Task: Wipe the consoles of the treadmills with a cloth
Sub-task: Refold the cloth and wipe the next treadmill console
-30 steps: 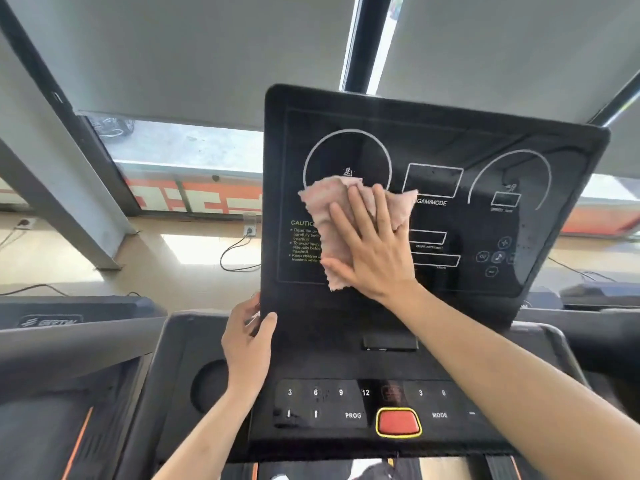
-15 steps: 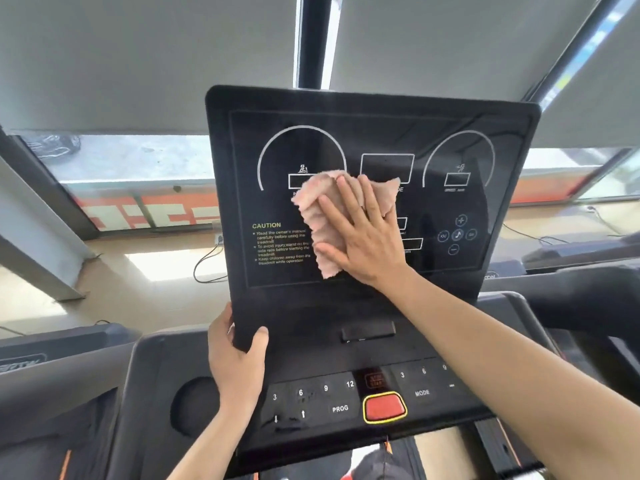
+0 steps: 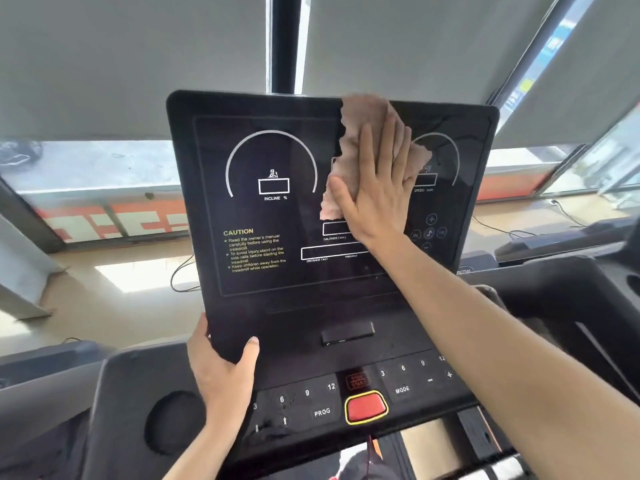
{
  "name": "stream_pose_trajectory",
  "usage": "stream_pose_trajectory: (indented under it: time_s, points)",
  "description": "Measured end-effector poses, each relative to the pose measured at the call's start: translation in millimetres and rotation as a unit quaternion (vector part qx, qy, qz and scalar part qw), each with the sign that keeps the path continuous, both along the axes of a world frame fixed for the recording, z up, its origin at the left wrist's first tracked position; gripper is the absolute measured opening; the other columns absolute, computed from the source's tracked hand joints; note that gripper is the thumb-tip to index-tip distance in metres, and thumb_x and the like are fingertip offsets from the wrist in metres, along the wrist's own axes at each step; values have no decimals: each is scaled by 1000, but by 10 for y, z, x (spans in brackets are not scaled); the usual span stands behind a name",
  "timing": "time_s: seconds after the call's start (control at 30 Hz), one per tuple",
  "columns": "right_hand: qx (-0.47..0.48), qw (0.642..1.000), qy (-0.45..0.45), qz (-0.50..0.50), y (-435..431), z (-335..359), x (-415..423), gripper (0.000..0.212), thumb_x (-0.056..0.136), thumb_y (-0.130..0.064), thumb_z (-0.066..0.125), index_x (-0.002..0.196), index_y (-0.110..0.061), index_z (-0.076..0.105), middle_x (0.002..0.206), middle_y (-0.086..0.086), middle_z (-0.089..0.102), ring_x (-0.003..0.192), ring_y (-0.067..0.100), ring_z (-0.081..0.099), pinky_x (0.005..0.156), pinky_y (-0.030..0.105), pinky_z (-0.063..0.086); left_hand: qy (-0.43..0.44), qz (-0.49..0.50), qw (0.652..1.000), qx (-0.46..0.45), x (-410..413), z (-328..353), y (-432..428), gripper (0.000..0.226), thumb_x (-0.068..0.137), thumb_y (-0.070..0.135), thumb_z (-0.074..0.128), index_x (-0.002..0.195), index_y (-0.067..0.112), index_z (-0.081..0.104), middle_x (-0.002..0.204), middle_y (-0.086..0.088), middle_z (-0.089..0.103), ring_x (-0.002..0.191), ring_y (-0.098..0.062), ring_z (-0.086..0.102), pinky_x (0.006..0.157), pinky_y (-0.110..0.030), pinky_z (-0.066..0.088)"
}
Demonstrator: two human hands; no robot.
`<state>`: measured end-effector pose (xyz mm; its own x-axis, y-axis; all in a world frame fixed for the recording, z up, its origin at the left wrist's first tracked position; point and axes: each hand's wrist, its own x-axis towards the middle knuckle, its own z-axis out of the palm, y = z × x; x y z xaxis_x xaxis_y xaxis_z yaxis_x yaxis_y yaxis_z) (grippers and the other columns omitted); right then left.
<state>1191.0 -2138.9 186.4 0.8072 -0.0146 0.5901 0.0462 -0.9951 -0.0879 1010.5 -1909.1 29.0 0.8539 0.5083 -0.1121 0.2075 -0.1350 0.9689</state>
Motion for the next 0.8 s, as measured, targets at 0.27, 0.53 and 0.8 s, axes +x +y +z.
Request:
stream_pose_trajectory:
  time_s: [0.27, 0.53, 0.8]
  points:
    - [49, 992, 91, -69, 24, -1122, -761, 83, 101, -68, 14, 163, -14, -1, 170, 19, -8, 158, 35, -9, 127, 55, 7, -2, 36, 999, 33, 131, 120, -192, 85, 58, 39, 96, 129, 27, 52, 123, 1, 61, 119, -24, 57, 105, -49, 51]
    - [33, 994, 96, -45, -117, -1145, -799, 86, 99, -71, 20, 161, -21, -13, 170, 21, -3, 157, 37, -8, 128, 51, -2, 56, 91, 992, 65, 258, 162, -366, 110, 60, 39, 98, 147, 9, 37, 144, -15, 48, 137, -40, 39, 120, -59, 26]
    - [116, 991, -18, -70, -480, 8, 21, 98, 93, -77, 24, 162, -9, 5, 169, 23, -2, 158, 37, -5, 127, 56, -1, 55, 76, 993, 77, 265, 14, -360, 118, 63, 46, 95, 152, 12, 25, 148, -16, 36, 138, -40, 33, 122, -58, 22]
